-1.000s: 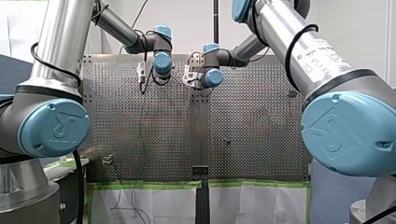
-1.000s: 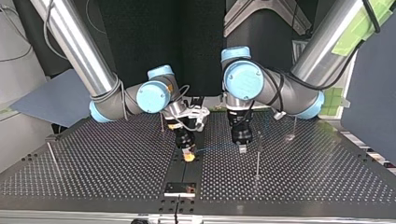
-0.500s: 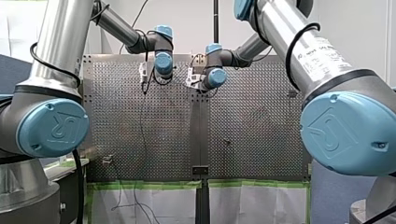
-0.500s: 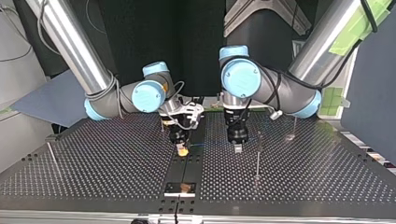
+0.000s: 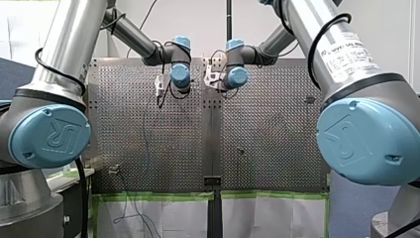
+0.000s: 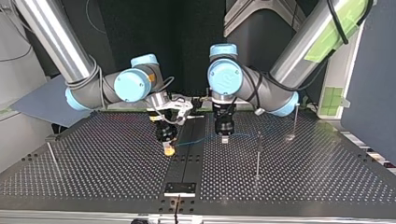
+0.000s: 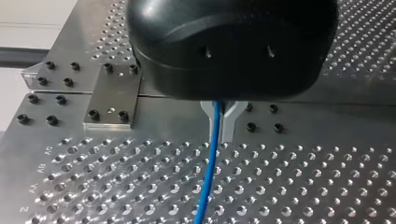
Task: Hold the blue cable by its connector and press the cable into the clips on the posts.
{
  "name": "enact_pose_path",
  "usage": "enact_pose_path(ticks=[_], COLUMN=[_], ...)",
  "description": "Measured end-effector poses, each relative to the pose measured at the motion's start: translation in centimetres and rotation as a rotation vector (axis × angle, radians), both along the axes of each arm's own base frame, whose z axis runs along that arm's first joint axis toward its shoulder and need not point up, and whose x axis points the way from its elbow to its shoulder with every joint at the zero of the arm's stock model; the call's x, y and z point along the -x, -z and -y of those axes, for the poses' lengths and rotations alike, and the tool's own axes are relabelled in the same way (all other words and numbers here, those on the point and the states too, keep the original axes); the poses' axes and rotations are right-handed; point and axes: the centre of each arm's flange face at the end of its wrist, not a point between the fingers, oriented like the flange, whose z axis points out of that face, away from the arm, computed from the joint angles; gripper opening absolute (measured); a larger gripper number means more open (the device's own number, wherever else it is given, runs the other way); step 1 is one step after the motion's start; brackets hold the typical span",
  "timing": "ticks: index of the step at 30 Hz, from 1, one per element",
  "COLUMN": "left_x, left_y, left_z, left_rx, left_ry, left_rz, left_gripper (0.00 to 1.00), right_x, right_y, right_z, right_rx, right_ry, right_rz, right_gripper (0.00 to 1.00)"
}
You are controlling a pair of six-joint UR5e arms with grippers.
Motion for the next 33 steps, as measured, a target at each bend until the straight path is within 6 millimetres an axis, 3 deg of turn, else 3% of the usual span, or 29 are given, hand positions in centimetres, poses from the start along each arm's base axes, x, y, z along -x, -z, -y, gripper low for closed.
enact_pose_path(ticks=[6,14,24,33], left_x=[0.4,0.5,1.6,2.7], left_y=[0.6,4.1,5.8,10.2], left_z=[1.3,3.5,5.4,7.7], left_rx=[0.029,0.036,0.082,0.053], left_ry=[0.018,0.047,0.078,0.112], left_rz=[0.006,-0.029,-0.026,-0.075], left_gripper=[0.00,0.00,0.00,0.00], right_x=[1.1,2.9,5.5,7.7], right_y=[2.4,5.8,9.5,12.3], right_z=[-0.3,-0.4,0.0,0.2], right_rx=[-0.021,-0.049,-0.067,-0.066], right_ry=[0.019,0.043,0.077,0.107], right_rz=[-0.048,-0.092,-0.108,-0.108], right_gripper=[0.00,0.00,0.00,0.00])
